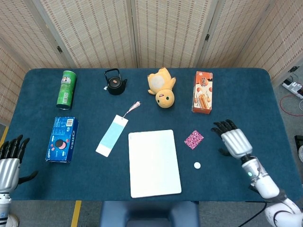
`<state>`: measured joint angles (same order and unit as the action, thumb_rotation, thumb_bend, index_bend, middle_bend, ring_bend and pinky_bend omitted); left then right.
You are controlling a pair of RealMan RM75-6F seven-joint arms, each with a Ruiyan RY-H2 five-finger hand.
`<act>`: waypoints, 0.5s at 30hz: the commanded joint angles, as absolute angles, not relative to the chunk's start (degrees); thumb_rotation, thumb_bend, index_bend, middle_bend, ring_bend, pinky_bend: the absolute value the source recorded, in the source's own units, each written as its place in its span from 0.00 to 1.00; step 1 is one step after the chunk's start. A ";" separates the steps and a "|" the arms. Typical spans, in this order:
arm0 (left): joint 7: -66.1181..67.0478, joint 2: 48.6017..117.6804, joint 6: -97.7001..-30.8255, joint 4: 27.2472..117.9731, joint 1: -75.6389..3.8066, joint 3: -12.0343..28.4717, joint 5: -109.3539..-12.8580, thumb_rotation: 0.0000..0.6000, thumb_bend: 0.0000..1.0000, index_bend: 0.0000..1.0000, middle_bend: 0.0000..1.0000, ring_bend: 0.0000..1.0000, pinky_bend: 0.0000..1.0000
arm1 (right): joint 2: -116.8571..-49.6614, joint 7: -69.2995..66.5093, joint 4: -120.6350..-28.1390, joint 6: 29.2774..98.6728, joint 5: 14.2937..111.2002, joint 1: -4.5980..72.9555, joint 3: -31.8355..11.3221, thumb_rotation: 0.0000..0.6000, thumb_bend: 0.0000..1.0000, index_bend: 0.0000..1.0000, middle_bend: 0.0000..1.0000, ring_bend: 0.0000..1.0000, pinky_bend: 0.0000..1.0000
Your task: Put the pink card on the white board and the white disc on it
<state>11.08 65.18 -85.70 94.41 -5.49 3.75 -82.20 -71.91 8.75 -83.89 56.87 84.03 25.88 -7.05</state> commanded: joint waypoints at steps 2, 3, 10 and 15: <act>11.17 64.96 -85.45 94.50 -5.30 3.71 -81.60 1.00 0.13 0.00 0.00 0.04 0.00 | -76.63 9.20 -78.73 52.97 84.00 29.83 -6.85 1.00 0.25 0.24 0.13 0.06 0.09; 11.11 64.90 -85.42 94.52 -5.26 3.73 -81.46 1.00 0.13 0.00 0.00 0.04 0.00 | -77.35 9.14 -77.87 52.58 84.07 30.30 -6.74 1.00 0.25 0.25 0.11 0.05 0.08; 11.13 64.75 -85.10 94.60 -5.27 3.79 -81.08 1.00 0.13 0.00 0.00 0.04 0.00 | -80.69 8.79 -73.90 48.46 83.92 33.82 -5.67 1.00 0.25 0.27 0.08 0.03 0.08; 11.34 64.85 -84.44 94.55 -5.47 3.74 -80.76 1.00 0.13 0.00 0.00 0.04 0.00 | -82.08 9.55 -71.66 46.25 83.34 35.62 -5.13 1.00 0.25 0.27 0.08 0.03 0.08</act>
